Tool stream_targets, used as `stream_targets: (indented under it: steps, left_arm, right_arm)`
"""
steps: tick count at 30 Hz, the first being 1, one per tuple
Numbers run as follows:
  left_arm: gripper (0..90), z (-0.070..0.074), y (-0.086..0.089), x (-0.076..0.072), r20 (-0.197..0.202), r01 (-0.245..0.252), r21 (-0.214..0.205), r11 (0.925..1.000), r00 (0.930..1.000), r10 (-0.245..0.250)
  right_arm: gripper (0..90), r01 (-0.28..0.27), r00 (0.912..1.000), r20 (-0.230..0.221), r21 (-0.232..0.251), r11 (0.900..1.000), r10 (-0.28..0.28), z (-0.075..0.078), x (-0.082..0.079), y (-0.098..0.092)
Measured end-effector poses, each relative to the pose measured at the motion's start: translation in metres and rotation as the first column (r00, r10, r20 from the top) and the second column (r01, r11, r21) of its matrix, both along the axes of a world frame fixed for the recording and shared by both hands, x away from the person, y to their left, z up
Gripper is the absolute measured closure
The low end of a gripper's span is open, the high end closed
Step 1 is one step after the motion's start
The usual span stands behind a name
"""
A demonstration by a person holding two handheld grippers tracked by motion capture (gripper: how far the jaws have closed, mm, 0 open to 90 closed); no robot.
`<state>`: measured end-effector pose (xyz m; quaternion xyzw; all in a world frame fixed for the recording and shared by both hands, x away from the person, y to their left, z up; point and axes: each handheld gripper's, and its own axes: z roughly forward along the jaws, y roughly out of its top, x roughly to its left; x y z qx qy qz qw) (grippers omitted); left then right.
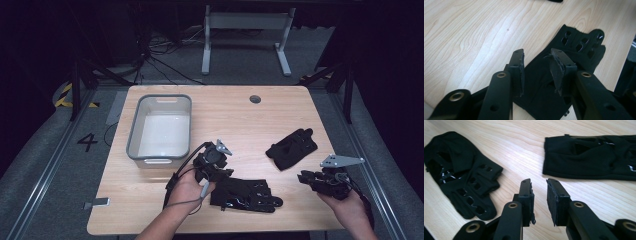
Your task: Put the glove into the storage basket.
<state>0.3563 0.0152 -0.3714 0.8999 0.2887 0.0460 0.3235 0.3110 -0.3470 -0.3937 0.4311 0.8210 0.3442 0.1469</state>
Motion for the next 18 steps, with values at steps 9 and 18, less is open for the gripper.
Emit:
stream_targets:
  steps: [9,18]
  left_arm:
    - [61.7,-0.004,0.004,0.004,-0.013,-0.012,-0.019,0.9998,0.9998,0.012]
    - [58.2,-0.007,0.012,0.002,-0.006,-0.018,-0.014,0.9997,0.9998,0.018]
  right_arm:
    - [73.3,0.008,0.9999,-0.006,-0.035,0.9993,-0.009,0.009,0.026,-0.004]
    - [73.4,0.038,0.9990,-0.022,-0.037,0.9986,-0.039,0.023,0.070,-0.003]
